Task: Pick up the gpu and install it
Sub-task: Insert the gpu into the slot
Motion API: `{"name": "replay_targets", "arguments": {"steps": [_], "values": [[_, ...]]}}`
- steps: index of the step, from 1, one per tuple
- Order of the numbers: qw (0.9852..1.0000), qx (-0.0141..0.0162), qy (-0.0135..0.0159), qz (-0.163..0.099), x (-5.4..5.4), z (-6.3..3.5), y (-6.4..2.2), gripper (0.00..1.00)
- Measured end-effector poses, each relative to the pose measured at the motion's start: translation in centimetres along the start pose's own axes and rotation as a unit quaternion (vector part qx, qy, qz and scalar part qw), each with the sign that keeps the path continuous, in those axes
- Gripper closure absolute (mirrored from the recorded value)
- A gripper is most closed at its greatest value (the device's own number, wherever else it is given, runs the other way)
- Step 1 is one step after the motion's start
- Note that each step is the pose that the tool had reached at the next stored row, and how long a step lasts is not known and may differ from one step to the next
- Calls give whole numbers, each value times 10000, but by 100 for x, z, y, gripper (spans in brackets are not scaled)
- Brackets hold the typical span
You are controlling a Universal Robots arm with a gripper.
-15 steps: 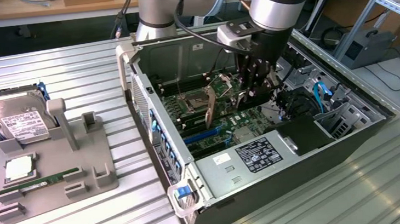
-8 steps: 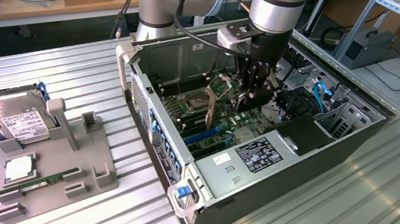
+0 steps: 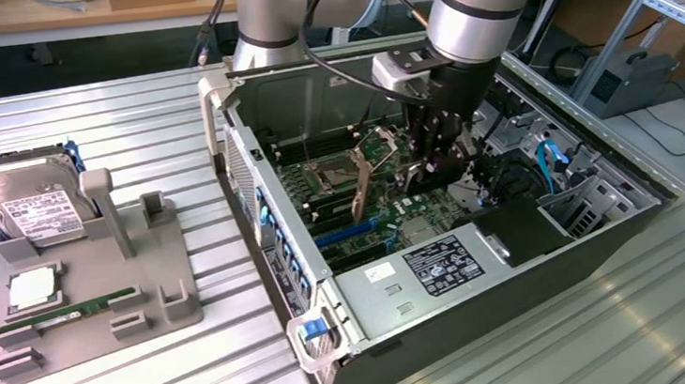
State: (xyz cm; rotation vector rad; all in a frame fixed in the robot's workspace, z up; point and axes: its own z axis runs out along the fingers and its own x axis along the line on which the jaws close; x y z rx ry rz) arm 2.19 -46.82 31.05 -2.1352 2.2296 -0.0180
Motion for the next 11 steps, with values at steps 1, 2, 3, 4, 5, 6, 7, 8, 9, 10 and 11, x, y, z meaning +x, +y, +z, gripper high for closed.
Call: {"name": "replay_targets", "arguments": {"steps": [1,2,3,4,5,6,7,8,9,10,11], "values": [[10000,0,0,0,2,5,0,73],[10000,0,0,0,4,10,0,73],[10000,0,0,0,10,20,1,73],[10000,0,1,-1,12,25,8,73],[10000,0,1,0,14,27,22,73],[10000,0,0,0,16,30,44,73],[10000,0,0,0,18,33,78,73],[10000,0,0,0,20,35,100,73],[10000,0,0,0,22,40,125,73],[10000,0,0,0,23,44,137,73],[10000,0,0,0,24,51,153,73]]}}
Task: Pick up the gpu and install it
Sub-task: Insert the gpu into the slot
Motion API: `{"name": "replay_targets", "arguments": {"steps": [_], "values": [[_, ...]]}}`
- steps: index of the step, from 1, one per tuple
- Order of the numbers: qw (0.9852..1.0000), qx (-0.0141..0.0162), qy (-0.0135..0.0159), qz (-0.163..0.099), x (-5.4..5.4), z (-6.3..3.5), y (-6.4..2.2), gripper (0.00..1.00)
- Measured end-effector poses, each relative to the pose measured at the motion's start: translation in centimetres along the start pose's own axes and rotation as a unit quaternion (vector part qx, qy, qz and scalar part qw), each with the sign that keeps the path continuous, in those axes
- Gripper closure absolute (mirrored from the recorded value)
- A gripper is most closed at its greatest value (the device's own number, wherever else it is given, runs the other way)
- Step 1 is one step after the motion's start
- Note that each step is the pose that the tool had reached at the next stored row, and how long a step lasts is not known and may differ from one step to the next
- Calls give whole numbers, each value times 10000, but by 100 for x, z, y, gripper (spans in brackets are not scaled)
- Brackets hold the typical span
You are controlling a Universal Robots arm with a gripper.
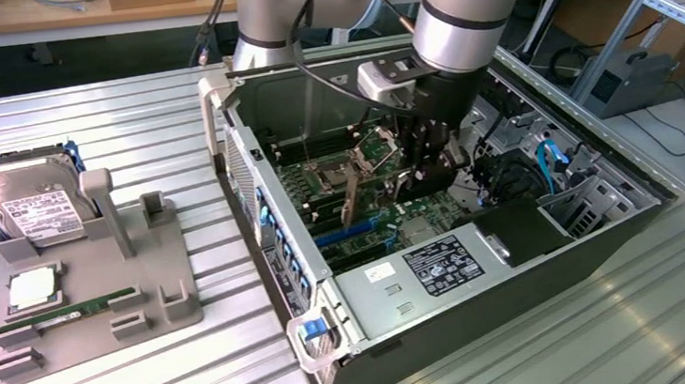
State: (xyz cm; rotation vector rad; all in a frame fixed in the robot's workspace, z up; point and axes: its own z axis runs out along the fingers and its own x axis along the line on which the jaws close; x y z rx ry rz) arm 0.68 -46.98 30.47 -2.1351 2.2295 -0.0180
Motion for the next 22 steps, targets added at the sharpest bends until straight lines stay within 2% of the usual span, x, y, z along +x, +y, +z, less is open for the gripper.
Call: {"name": "replay_targets", "arguments": {"steps": [8,22], "values": [[10000,0,2,0,9,72,81,73],[10000,0,2,0,24,163,131,73]]}}
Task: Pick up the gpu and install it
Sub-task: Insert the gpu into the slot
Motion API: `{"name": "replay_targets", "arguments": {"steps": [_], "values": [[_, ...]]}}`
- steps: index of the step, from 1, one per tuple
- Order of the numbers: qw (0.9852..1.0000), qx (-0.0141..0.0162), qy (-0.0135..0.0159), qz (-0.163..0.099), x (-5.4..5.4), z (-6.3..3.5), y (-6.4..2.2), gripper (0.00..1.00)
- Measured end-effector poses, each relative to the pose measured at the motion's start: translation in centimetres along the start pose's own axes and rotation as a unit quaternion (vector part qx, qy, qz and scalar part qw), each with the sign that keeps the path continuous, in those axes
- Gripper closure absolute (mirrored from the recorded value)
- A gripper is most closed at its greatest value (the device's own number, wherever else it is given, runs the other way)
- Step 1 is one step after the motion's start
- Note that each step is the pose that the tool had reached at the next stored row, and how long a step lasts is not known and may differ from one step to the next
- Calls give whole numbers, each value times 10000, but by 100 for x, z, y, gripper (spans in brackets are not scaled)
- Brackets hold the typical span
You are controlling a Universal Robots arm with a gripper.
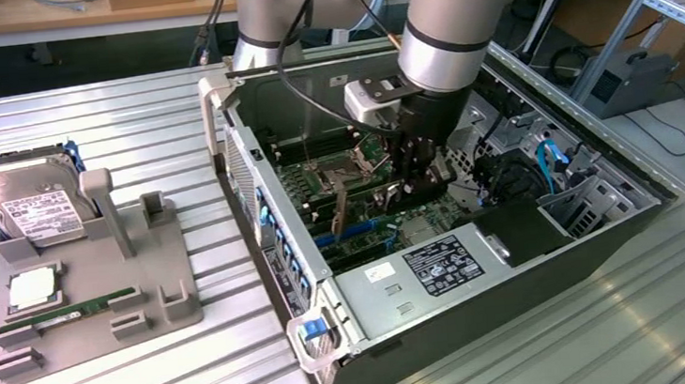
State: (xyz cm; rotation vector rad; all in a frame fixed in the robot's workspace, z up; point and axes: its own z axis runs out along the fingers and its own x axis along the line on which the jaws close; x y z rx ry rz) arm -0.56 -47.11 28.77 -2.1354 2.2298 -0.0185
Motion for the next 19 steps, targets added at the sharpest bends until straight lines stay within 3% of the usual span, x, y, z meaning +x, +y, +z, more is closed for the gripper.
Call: {"name": "replay_targets", "arguments": {"steps": [19], "values": [[10000,0,1,0,18,74,33,73]]}}
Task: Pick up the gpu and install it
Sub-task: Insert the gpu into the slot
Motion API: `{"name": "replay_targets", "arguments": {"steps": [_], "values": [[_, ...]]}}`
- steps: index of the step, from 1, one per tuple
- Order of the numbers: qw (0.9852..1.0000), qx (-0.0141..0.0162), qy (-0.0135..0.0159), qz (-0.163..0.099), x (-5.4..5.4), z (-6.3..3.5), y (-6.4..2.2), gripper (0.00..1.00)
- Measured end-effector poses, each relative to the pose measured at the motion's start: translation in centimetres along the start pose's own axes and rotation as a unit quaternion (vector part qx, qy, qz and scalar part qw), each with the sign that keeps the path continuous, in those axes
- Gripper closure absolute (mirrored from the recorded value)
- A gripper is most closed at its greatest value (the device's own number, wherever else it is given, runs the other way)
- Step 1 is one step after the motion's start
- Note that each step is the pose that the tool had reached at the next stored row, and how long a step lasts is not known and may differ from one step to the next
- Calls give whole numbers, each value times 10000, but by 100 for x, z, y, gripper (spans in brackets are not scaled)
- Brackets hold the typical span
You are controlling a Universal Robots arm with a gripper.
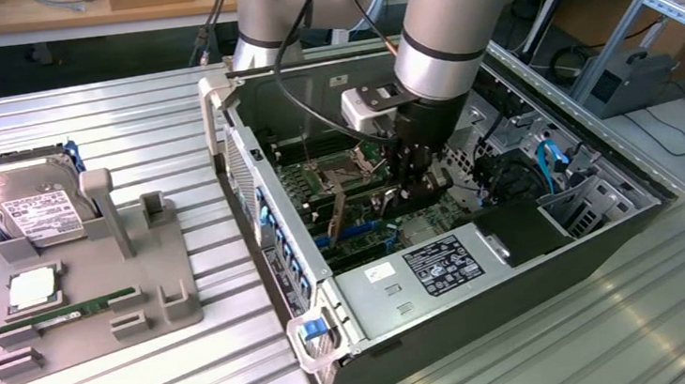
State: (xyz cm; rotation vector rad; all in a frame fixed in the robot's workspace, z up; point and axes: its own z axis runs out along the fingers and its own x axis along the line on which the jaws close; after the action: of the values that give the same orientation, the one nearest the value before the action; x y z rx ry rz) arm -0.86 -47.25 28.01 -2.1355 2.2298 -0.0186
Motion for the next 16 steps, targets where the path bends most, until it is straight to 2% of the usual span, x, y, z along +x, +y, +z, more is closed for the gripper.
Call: {"name": "replay_targets", "arguments": {"steps": [9,16], "values": [[10000,0,-3,0,-2,-49,-2,73],[10000,0,-2,0,-2,-51,-2,73]]}}
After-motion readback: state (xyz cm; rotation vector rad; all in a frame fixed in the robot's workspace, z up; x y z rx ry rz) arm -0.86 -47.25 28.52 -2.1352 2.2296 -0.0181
